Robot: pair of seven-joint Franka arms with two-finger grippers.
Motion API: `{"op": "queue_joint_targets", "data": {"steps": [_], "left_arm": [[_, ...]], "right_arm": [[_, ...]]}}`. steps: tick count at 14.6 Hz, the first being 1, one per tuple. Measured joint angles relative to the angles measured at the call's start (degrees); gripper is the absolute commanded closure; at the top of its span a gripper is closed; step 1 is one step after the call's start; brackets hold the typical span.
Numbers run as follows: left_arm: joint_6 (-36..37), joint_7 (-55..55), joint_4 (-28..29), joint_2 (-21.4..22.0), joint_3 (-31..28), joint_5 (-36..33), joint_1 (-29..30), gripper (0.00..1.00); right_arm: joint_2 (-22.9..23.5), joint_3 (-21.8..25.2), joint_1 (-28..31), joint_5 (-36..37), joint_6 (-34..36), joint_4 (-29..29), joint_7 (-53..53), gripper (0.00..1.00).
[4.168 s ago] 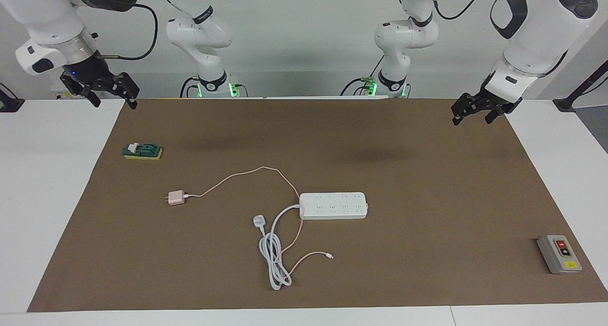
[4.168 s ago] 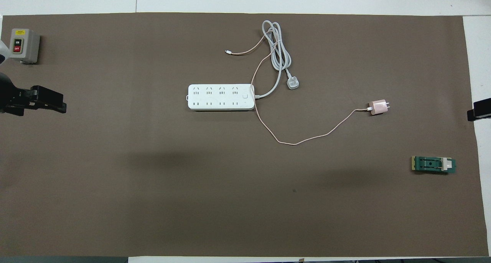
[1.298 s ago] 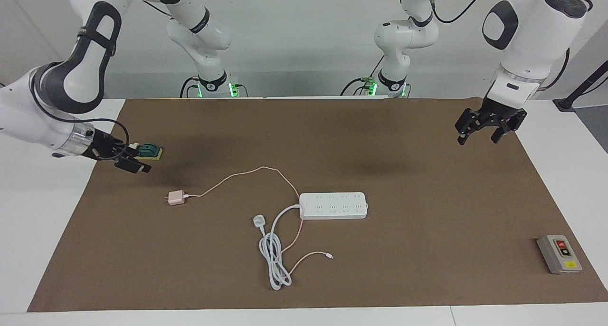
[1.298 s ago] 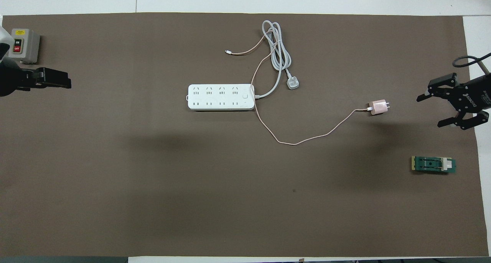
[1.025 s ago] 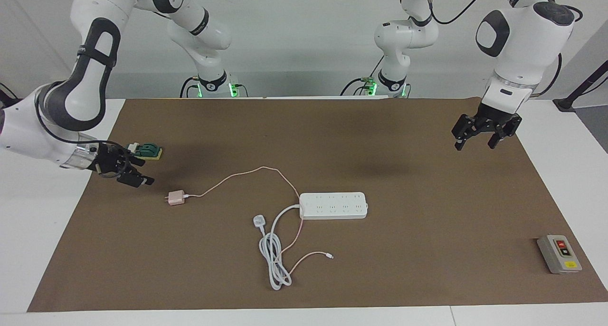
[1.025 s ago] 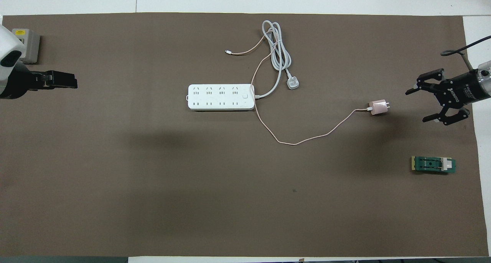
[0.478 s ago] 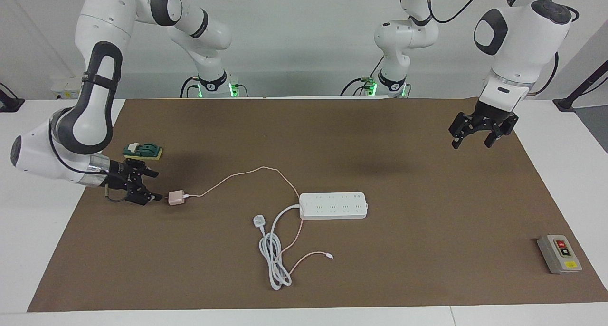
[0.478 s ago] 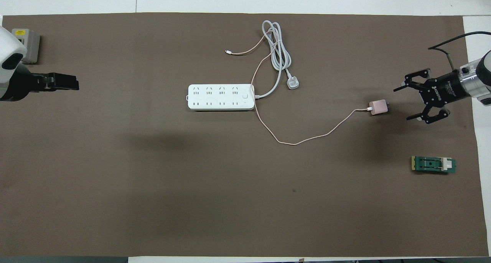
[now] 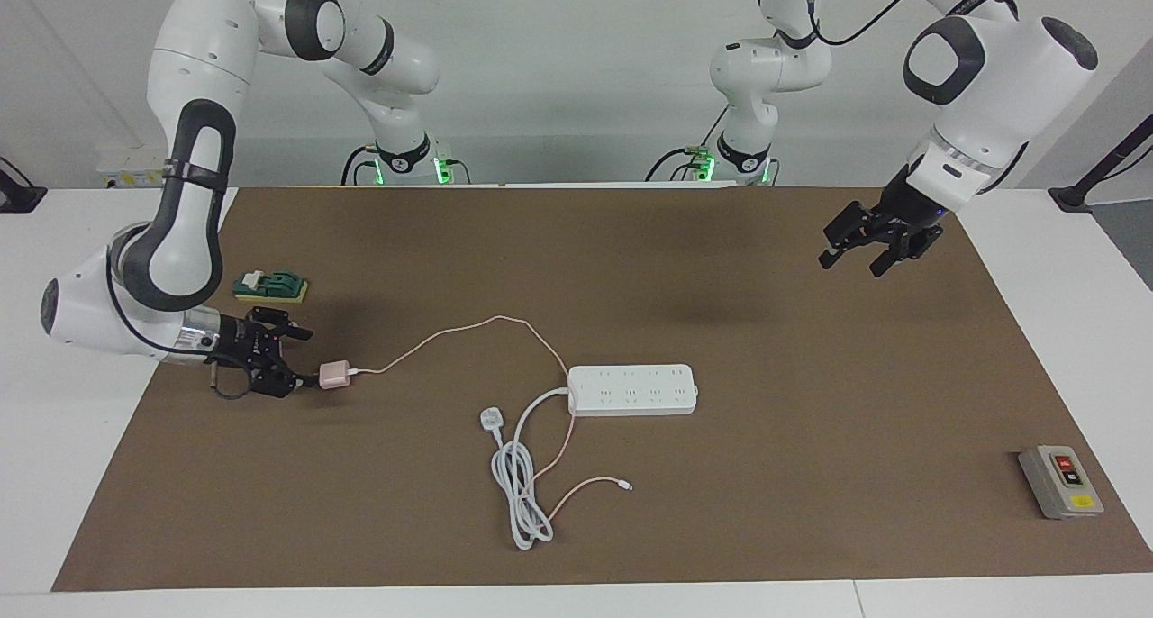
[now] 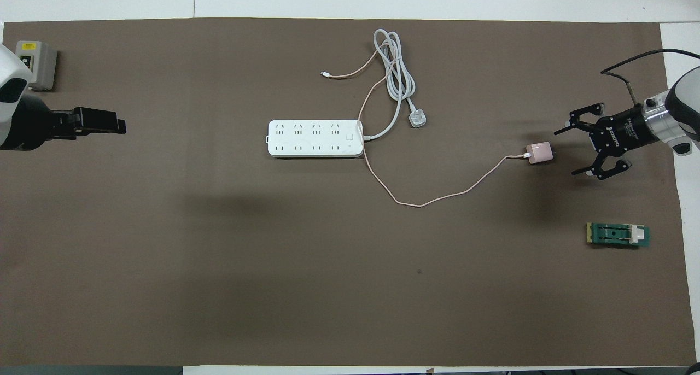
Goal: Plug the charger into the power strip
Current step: 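Move the right gripper toward the pink charger while the left gripper extends, then grasp the power strip with the left gripper while the right gripper grasps the charger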
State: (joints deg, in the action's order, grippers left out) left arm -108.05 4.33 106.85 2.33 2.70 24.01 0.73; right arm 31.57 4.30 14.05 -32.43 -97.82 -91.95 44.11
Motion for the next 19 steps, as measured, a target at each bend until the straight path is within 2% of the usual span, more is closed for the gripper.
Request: {"op": "queue_joint_targets", "data": {"steps": [5,8,13,16,19], "left_arm": [[1.95,1.29,1.05,0.1,0.19,11.89,-0.29,0.0],[2.47,8.05,3.46,-0.8,-0.04,21.68,-0.2,0.0],[4.12,16.77,5.88,-6.53,0.5,40.26,-0.69,0.0],[4.95,19.22,6.15,-9.05,0.59,45.59,-1.86,0.0],[9.4,24.57,7.29,-12.1,0.52,53.06,-2.0,0.0]], "right_arm": [[1.12,-0.01,-0.47,-0.52,-2.13,0.02,0.73,0.0],[1.97,-0.01,-0.47,-0.53,-2.33,0.02,0.73,0.0],[2.12,-0.02,-0.47,-0.53,-2.1,-0.06,0.73,0.0],[2.24,-0.07,-0.48,-1.65,-1.82,-1.39,-0.04,0.0],[2.29,-0.08,-0.48,-2.27,-1.84,-2.34,-0.92,0.0]]}}
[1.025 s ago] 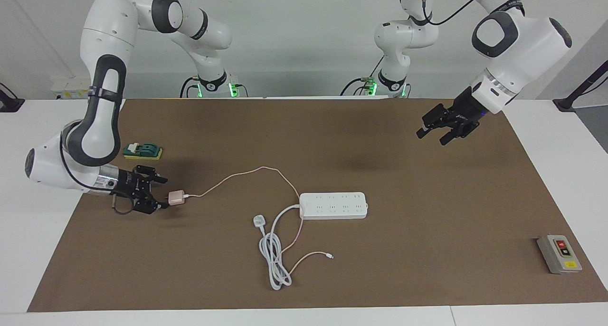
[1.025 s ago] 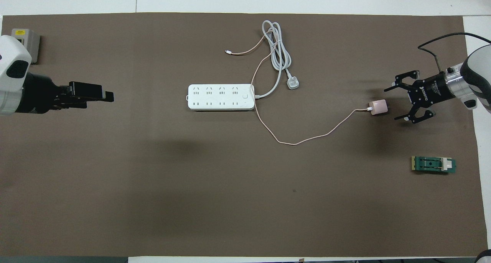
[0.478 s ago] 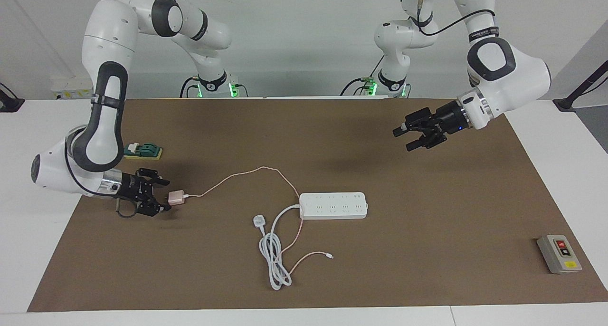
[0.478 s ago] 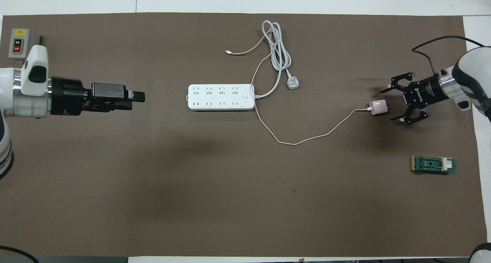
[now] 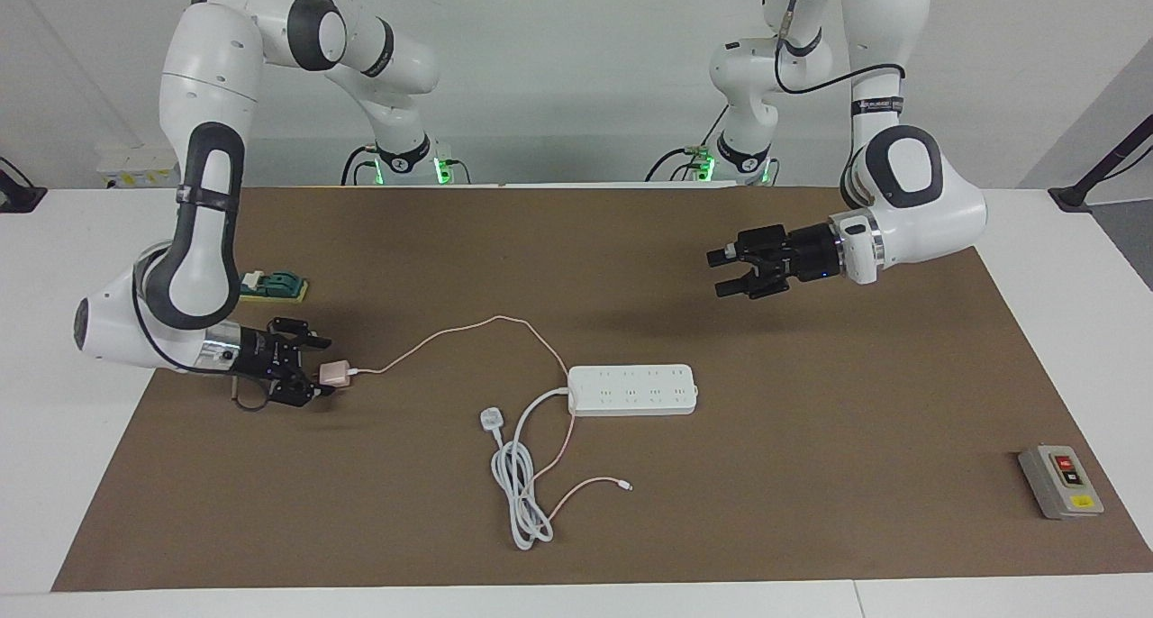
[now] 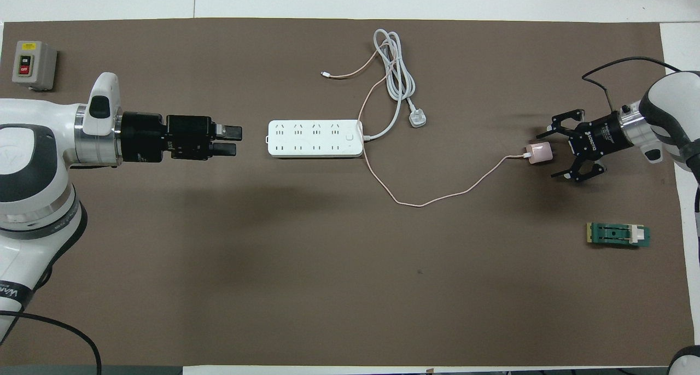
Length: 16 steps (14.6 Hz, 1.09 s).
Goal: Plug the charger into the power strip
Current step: 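Grasp the power strip with the left gripper while the right gripper grasps the charger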
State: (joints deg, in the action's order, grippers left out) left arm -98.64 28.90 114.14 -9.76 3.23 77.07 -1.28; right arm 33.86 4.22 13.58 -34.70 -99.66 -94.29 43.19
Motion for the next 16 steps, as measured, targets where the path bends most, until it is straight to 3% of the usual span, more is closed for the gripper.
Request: {"op": "queue_joint_targets", "data": {"steps": [4,6,7,10,11,13,15,16], "left_arm": [[3.02,9.36,0.05,-8.86,0.08,5.75,-0.12,0.0],[3.8,10.57,0.04,-10.24,0.23,8.51,-1.25,0.0],[3.83,10.58,0.03,-10.28,0.32,9.31,-1.96,0.0],[3.83,10.92,-0.08,-10.12,0.4,12.03,-3.9,0.0],[3.82,11.0,-0.2,-10.11,0.37,13.21,-4.43,0.0],[3.7,11.03,-0.47,-10.11,0.38,15.33,-5.43,0.0],[3.6,11.03,-0.51,-10.11,0.34,15.97,-6.05,0.0],[3.6,11.03,-0.51,-10.12,0.2,15.97,-6.02,0.0]], "right_arm": [[0.0,0.0,0.0,-0.01,-1.03,-1.09,-1.0,0.0],[0.0,0.0,0.01,-0.05,-1.71,-1.61,-1.72,0.14],[-0.04,0.0,0.04,-0.24,-1.8,-1.62,-1.91,0.25],[-0.28,0.01,0.08,-0.55,-1.81,-1.6,-2.02,0.38],[-0.46,0.01,0.1,-0.59,-1.81,-1.6,-2.01,0.38],[-0.51,0.02,0.15,-0.78,-1.84,-1.62,-2.02,0.59],[-0.7,0.02,0.23,-1.13,-1.86,-1.69,-2.02,0.99],[-0.71,0.02,0.23,-1.17,-1.87,-1.72,-2.02,1.0]]}}
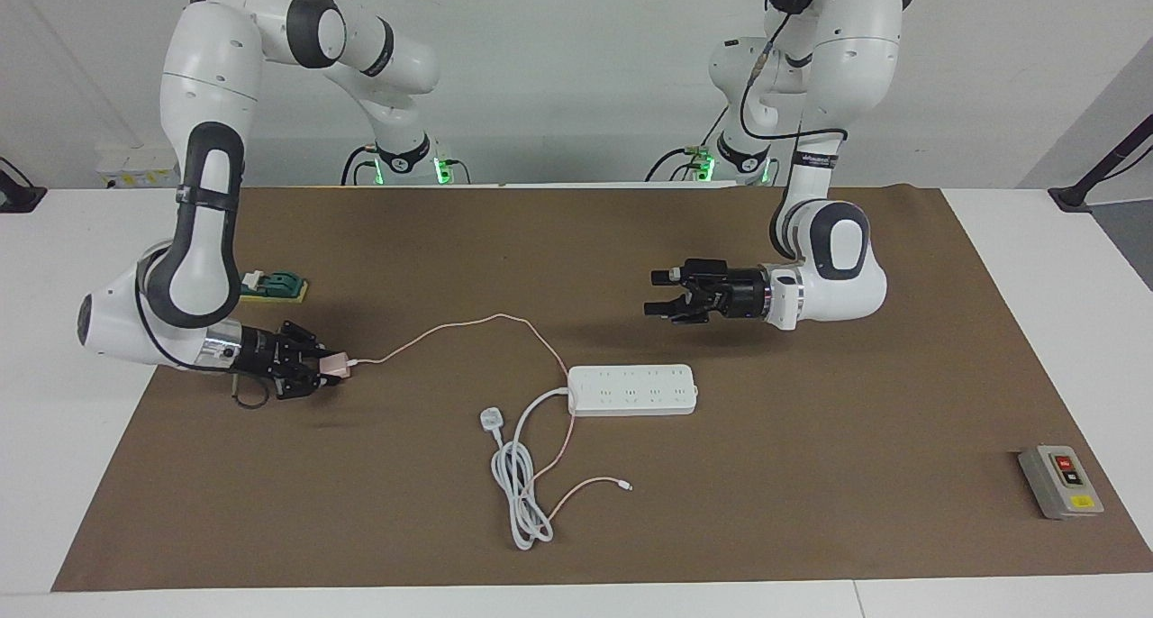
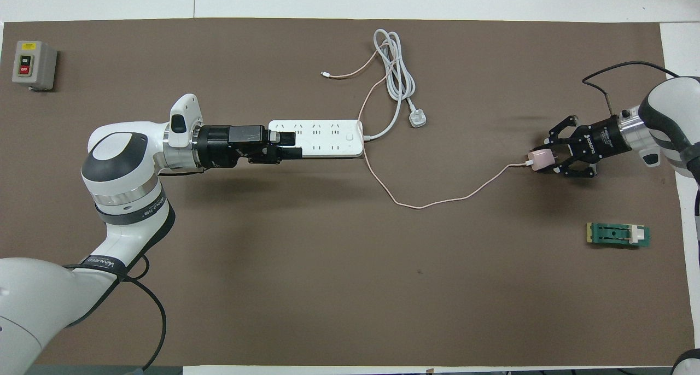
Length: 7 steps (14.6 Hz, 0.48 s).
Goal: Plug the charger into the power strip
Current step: 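Grasp the power strip with the left gripper while the right gripper grasps the charger, then lift the pink charger with the right gripper toward the power strip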
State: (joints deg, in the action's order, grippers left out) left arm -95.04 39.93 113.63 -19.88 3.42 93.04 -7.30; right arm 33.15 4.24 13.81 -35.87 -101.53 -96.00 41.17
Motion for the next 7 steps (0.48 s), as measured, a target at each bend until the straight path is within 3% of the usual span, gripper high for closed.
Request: {"op": "queue_joint_targets", "data": {"steps": [7], "left_arm": [[-1.42,0.0,0.01,0.0,-0.91,0.0,0.29,0.0]], "right_arm": [[-0.01,-0.08,-0.17,-0.03,0.0,0.2,0.07,1.0]]}}
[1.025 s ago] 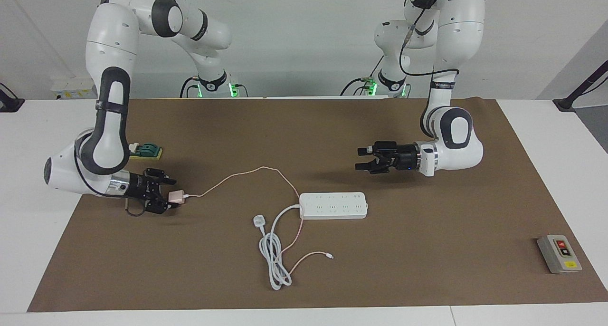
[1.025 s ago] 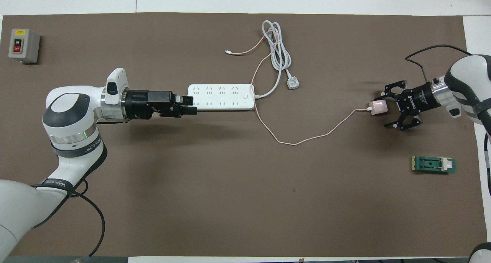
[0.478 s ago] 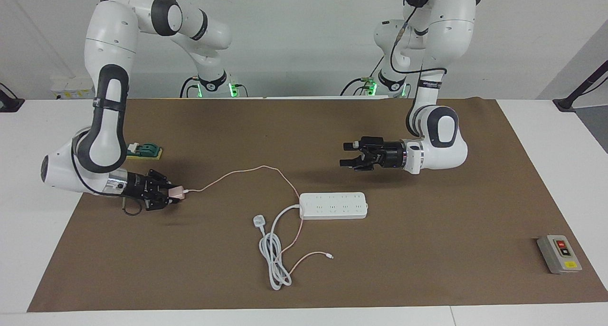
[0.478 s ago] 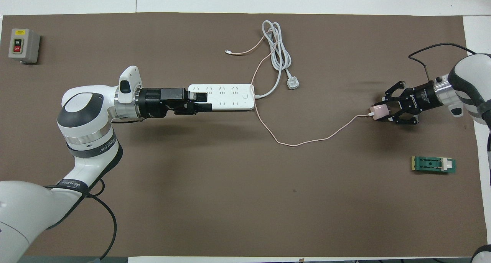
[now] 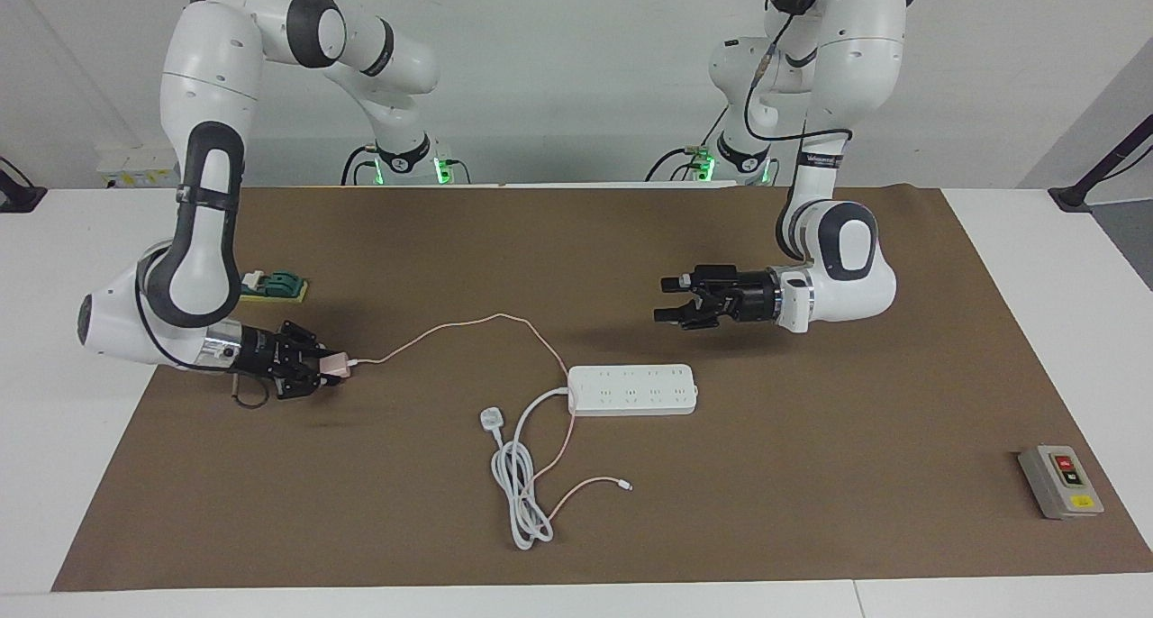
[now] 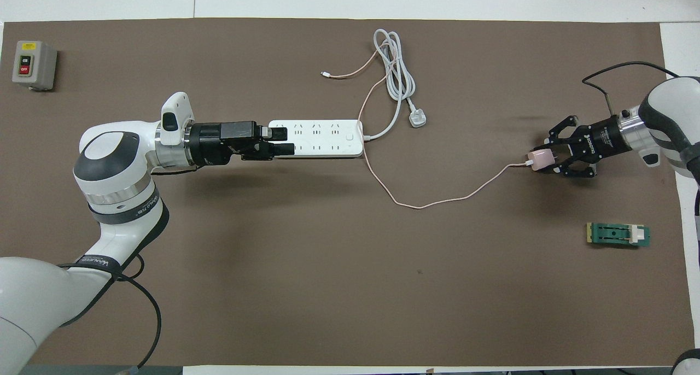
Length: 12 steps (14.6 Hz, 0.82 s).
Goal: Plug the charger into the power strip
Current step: 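Lift the pink charger with the right gripper toward the power strip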
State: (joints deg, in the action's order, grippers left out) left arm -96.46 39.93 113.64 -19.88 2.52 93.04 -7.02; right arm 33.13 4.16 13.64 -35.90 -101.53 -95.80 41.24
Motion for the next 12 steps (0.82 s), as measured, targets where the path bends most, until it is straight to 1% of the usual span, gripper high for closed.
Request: {"op": "queue_joint_targets", "data": {"steps": [4,7,10,12], "left_arm": [[-0.6,0.05,0.0,0.0,0.09,0.0,-0.01,0.0],[-0.84,0.12,0.0,0.0,0.09,0.0,-0.01,0.0],[-0.91,0.2,0.0,0.0,0.17,0.03,-0.04,0.0],[-0.96,0.25,0.0,0.0,0.26,0.29,-0.12,0.0]], "right_arm": [[-0.53,-0.46,-0.43,-0.46,0.39,0.58,2.47,1.0],[-1.24,-0.75,-0.51,-1.39,2.72,1.57,5.12,1.0],[-2.26,-2.53,-0.88,-1.58,3.31,2.46,9.08,1.0],[-3.01,-2.94,-2.3,-1.6,3.32,2.65,11.74,1.0]]}}
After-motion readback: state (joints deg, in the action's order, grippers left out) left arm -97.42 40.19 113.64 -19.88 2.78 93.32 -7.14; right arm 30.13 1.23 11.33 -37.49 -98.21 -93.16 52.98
